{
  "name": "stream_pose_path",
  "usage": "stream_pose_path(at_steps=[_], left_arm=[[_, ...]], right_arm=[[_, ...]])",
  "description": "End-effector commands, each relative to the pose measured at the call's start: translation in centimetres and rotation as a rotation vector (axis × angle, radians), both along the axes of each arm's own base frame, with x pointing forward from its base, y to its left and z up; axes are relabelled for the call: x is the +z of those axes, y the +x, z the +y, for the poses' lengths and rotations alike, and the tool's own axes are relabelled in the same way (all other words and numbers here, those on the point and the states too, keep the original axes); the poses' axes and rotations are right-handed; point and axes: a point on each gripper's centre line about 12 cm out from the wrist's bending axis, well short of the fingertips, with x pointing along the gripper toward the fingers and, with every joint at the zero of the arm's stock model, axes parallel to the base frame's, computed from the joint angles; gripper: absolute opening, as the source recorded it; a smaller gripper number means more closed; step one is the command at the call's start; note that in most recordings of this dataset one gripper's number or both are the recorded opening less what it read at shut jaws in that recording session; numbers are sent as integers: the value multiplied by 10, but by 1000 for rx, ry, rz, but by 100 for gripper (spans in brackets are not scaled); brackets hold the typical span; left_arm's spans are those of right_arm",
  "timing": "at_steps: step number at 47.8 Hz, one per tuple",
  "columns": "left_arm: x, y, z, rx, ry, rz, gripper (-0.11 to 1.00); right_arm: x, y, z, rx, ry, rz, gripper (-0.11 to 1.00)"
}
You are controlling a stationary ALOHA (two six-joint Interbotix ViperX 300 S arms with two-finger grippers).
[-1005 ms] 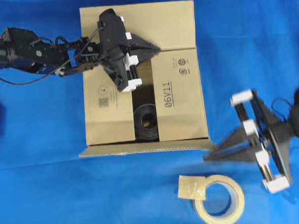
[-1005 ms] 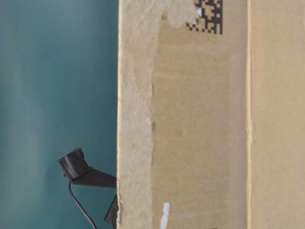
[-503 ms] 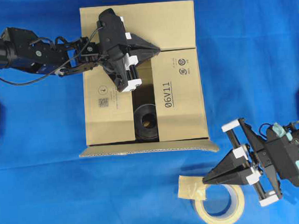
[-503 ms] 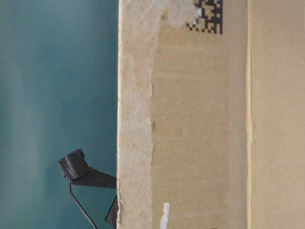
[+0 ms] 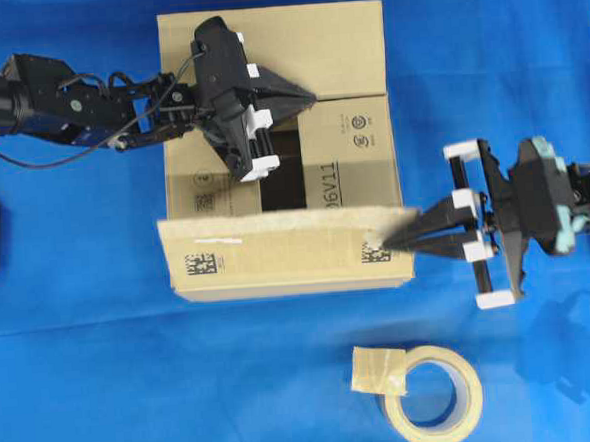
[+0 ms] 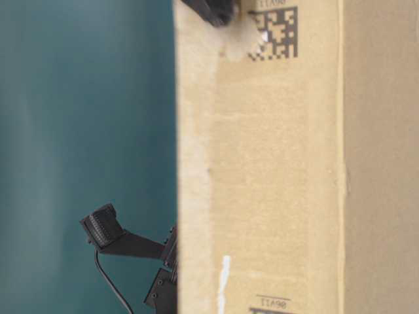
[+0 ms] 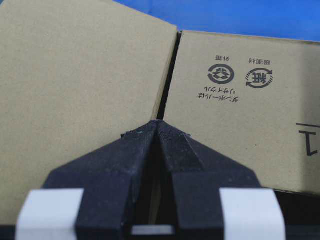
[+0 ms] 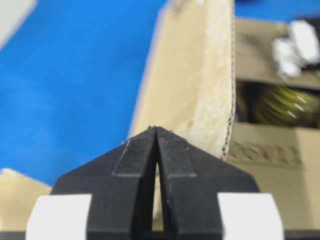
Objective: Close the cardboard box.
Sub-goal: 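Lift the front flap with the right gripper and fold it over the box, then raise the left gripper and fold the back flap down toward the front flap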
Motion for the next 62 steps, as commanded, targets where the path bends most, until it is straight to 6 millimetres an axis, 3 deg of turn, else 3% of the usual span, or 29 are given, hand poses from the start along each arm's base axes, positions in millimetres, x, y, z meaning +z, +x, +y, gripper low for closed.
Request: stream_pose_path(at_steps=[1, 16, 30, 36, 51, 57, 62], left_arm=[[8, 1, -1, -1, 4, -24, 0], [9, 2, -1, -1, 4, -27, 0], [17, 4, 0, -2, 10, -45, 0], [37, 7, -1, -6, 18, -81, 0], [114, 1, -4, -19, 52, -148, 0], [135, -3, 7, -1, 84, -144, 0], [151, -7, 29, 36, 116, -103, 0]], right_arm=[[-3, 4, -11, -52, 23, 20, 0], [-33, 13, -17, -98, 44, 131, 0], [-34, 14, -17, -102, 48, 135, 0], [-33, 16, -17, -102, 48, 127, 0], [-33, 16, -17, -102, 47, 127, 0], [-33, 16, -17, -101, 44, 127, 0], [-32, 16, -17, -100, 41, 126, 0]])
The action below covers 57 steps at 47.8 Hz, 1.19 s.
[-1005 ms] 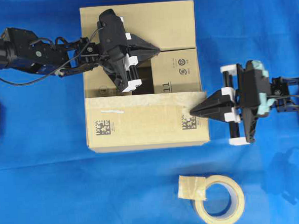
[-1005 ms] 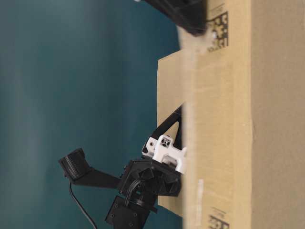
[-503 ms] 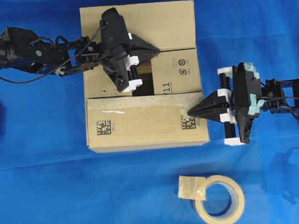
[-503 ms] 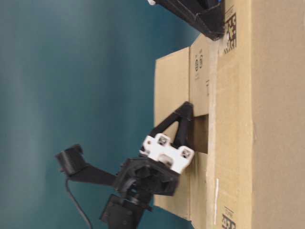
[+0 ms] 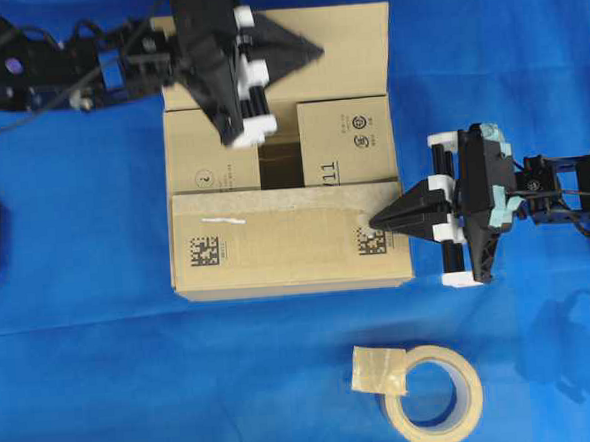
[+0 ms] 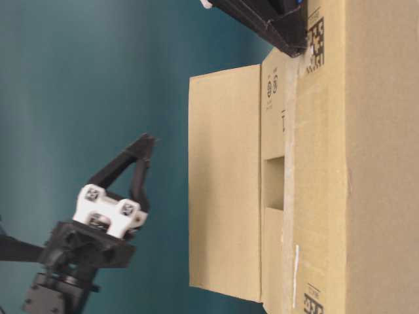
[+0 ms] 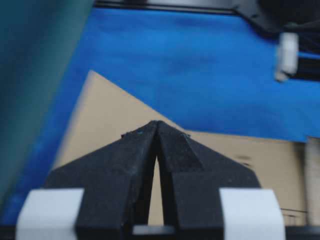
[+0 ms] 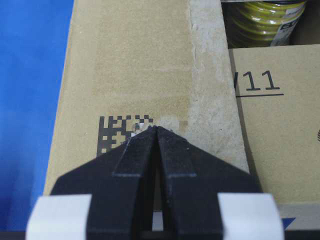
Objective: Close the cardboard box.
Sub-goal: 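Raise the left gripper and fold the back flap down toward the front flap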
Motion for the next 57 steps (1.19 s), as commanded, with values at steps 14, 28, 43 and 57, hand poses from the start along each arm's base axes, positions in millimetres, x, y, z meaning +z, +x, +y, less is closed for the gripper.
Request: stream_pose_path(at_steps=[14, 28, 43, 57], left_arm=[[26, -10, 98, 187, -35, 206, 0], [-7, -3, 118, 202, -133, 422, 0], [-21, 3, 102, 161, -157, 497, 0], [-16, 2, 93, 144, -166, 528, 0]], right_arm=[[7, 4, 1, 1, -1, -27, 0], [7, 5, 1, 1, -2, -27, 0], [7, 5, 1, 1, -3, -29, 0], [7, 5, 1, 2, -3, -27, 0]])
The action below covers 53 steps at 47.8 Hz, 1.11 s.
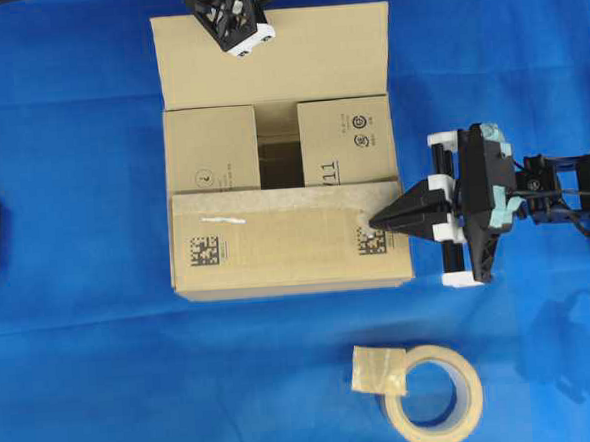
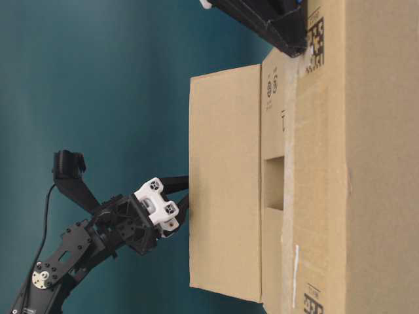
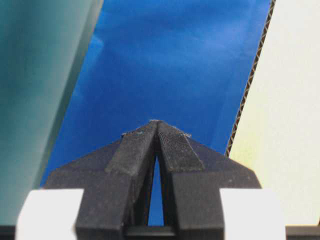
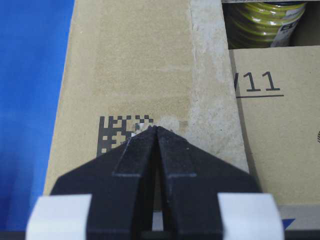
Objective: Close the cardboard box.
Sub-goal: 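Raise the left gripper and fold the back flap down toward the front flap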
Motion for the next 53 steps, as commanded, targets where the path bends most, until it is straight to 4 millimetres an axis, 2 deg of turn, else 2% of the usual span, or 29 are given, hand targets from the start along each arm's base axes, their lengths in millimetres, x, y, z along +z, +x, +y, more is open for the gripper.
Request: stream_pose_path(at_steps=[1, 14, 25, 42, 53], left_arm=[[24, 3, -4, -10, 22, -44, 0], [34, 2, -25, -28, -4, -39, 0], [41, 2, -60, -69, -49, -12, 0], [28, 2, -118, -146, -100, 14, 0], [12, -6, -151, -168, -131, -22, 0]], right_arm=[[7, 4, 0, -1, 1, -27, 0], [7, 4, -2, -9, 2, -26, 0], [7, 5, -4, -15, 0, -27, 0], [8, 5, -8, -27, 0, -29, 0], [9, 5, -11, -39, -1, -36, 0]])
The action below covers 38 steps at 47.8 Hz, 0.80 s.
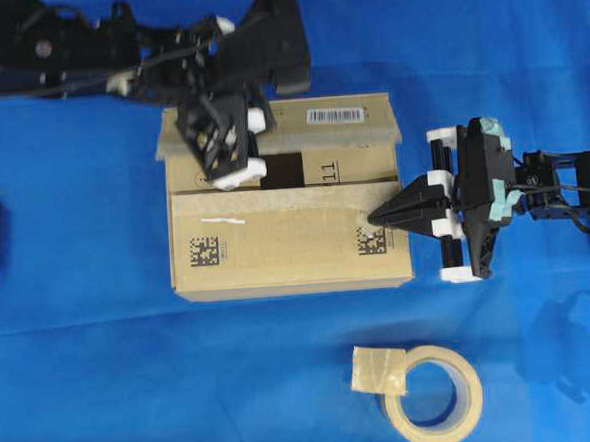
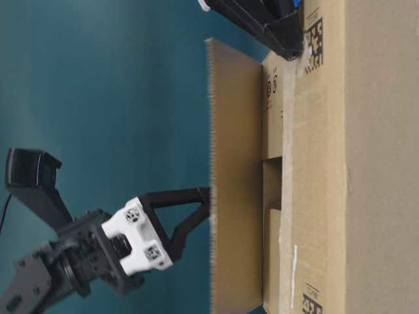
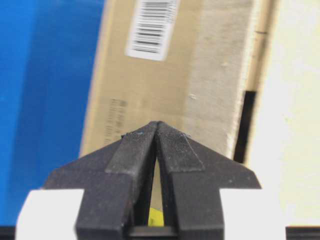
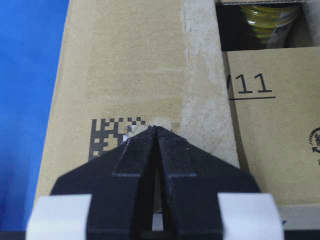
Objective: Close the cardboard box.
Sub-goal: 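Raise the left gripper and fold the back flap down toward the front flap, then press both grippers down along the seam between the closed flaps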
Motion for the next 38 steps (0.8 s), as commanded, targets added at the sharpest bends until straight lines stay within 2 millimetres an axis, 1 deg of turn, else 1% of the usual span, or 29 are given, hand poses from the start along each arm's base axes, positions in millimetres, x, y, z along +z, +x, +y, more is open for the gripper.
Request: stream_pose_path(at_steps=[1, 5, 10, 17, 20, 26, 38], left_arm=[[10, -4, -11, -8, -1, -63, 0], [1, -8, -18, 0, -15, -84, 0], [-16, -15, -23, 28, -40, -99, 0], [-40, -25, -24, 77, -73, -114, 0], [-46, -29, -24, 92, -83, -121, 0], [-48, -36, -27, 111, -100, -148, 0], [-48, -42, -29, 109, -100, -194, 0]], right_arm=[[8, 5, -3, -13, 2, -32, 0], [9, 4, -3, -13, 0, -35, 0], [10, 3, -4, -16, 0, -38, 0], [11, 2, -7, -26, 1, -41, 0], [11, 2, -9, -32, 1, -41, 0], [10, 2, -15, -51, 0, -39, 0], [9, 1, -32, -104, -1, -36, 0]])
